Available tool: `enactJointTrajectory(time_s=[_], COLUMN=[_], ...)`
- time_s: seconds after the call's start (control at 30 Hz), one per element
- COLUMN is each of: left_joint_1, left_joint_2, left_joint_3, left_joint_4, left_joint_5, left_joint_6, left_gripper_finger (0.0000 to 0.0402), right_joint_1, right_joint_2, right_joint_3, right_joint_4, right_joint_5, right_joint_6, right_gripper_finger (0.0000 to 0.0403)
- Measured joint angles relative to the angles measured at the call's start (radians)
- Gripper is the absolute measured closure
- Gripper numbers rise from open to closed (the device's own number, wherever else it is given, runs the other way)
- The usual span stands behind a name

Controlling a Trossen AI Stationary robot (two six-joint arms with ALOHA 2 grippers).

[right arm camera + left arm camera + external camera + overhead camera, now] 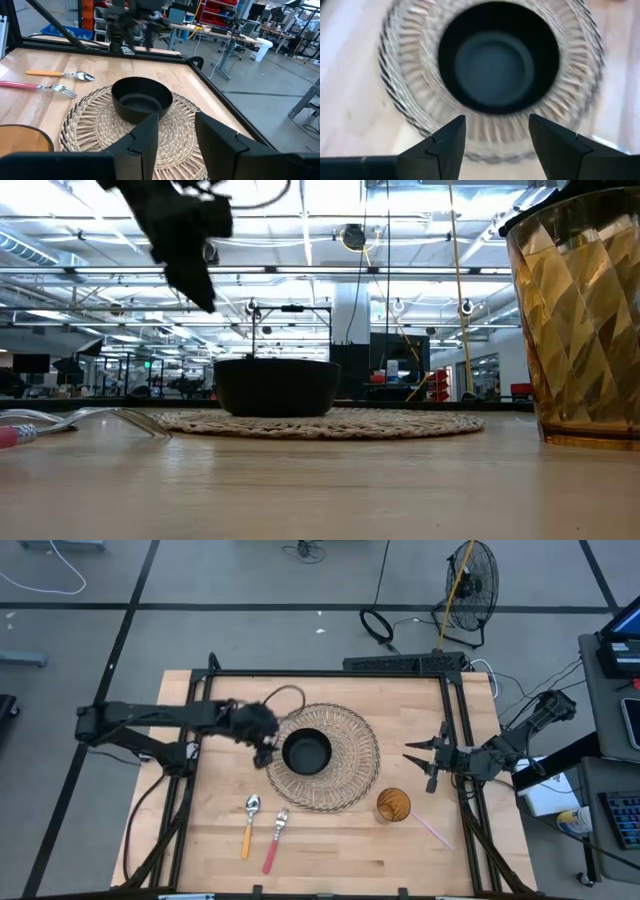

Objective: Pick & Place Utensil
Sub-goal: Put the pink fork into the black bowl

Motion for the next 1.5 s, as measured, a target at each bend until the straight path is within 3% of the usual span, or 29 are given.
enactJointTrajectory(time_s=[0.1, 0.33, 0.57, 0.73, 0.87, 1.03, 1.17, 1.5], left_joint_1=[-0.122, -0.414, -0.672, -0.757, -0.779, -0.778, -0.777, -0.778], left_joint_2=[-0.036, -0.041, 0.009, 0.055, 0.098, 0.192, 0.267, 0.373], left_joint_3=[0.0, -0.016, -0.085, -0.096, -0.095, -0.094, -0.094, -0.081], left_joint_4=[-0.089, -0.103, -0.1, -0.059, 0.142, 0.38, 0.404, 0.393], left_joint_5=[-0.069, -0.167, -0.174, -0.161, -0.252, -0.231, -0.222, -0.177], left_joint_6=[-0.133, -0.434, -0.575, -0.631, -0.404, -0.018, 0.165, 0.433], left_gripper_finger=[0.0176, 0.0176, 0.0176, 0.0176, 0.0176, 0.0176, 0.0176, 0.0176], right_joint_1=[0.0, 0.0, 0.0, 0.0, 0.0, 0.0, 0.0, 0.0], right_joint_2=[0.0, 0.0, -0.001, -0.001, -0.001, -0.001, -0.001, 0.0], right_joint_3=[0.0, 0.0, 0.0, 0.0, 0.0, 0.0, 0.0, 0.0], right_joint_4=[-0.002, -0.002, -0.001, 0.008, 0.015, 0.015, 0.035, 0.066], right_joint_5=[0.0, 0.0, -0.001, 0.0, 0.0, 0.0, -0.001, 0.0], right_joint_6=[-0.017, -0.025, -0.053, -0.066, -0.066, -0.064, -0.062, -0.036], right_gripper_finger=[0.0275, 0.0275, 0.0275, 0.0275, 0.0275, 0.0275, 0.0275, 0.0275])
